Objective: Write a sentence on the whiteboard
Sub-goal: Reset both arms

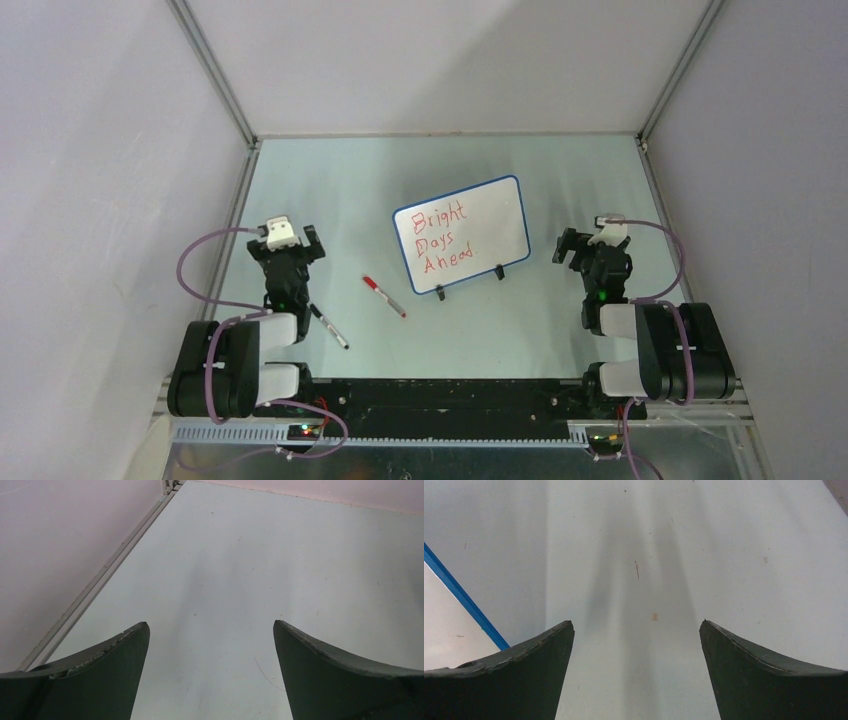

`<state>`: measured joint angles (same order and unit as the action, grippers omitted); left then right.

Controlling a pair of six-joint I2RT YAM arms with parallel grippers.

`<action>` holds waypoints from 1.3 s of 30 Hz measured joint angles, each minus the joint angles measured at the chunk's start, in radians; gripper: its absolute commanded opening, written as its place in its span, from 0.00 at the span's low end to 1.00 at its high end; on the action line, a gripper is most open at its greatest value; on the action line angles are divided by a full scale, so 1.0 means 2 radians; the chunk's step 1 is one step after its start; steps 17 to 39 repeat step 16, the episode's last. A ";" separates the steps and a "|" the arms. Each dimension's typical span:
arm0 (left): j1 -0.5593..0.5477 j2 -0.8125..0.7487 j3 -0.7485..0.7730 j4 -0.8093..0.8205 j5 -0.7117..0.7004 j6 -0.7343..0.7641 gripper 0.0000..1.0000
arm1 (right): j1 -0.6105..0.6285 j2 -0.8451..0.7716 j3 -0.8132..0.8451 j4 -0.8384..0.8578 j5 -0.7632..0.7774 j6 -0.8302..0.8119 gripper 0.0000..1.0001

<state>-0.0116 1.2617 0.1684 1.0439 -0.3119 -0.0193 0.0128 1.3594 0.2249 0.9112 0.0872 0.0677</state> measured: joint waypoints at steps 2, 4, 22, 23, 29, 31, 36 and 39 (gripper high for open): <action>0.000 0.000 0.000 -0.002 0.000 0.000 1.00 | -0.001 0.000 0.000 0.001 -0.001 0.000 0.99; 0.000 0.000 0.000 -0.003 0.000 -0.002 1.00 | -0.001 0.000 0.000 0.001 -0.002 0.000 0.99; 0.000 0.000 0.000 -0.004 0.000 -0.003 0.99 | -0.001 0.000 0.000 0.003 -0.003 0.000 0.99; 0.000 0.000 0.000 -0.004 0.000 -0.003 0.99 | -0.001 0.000 0.000 0.003 -0.003 0.000 0.99; 0.000 0.000 0.000 -0.004 0.000 -0.003 0.99 | -0.001 0.000 0.000 0.003 -0.003 0.000 0.99; 0.000 0.000 0.000 -0.004 0.000 -0.003 0.99 | -0.001 0.000 0.000 0.003 -0.003 0.000 0.99; 0.000 0.000 0.000 -0.004 0.000 -0.003 0.99 | -0.001 0.000 0.000 0.003 -0.003 0.000 0.99; 0.000 0.000 0.000 -0.004 0.000 -0.003 0.99 | -0.001 0.000 0.000 0.003 -0.003 0.000 0.99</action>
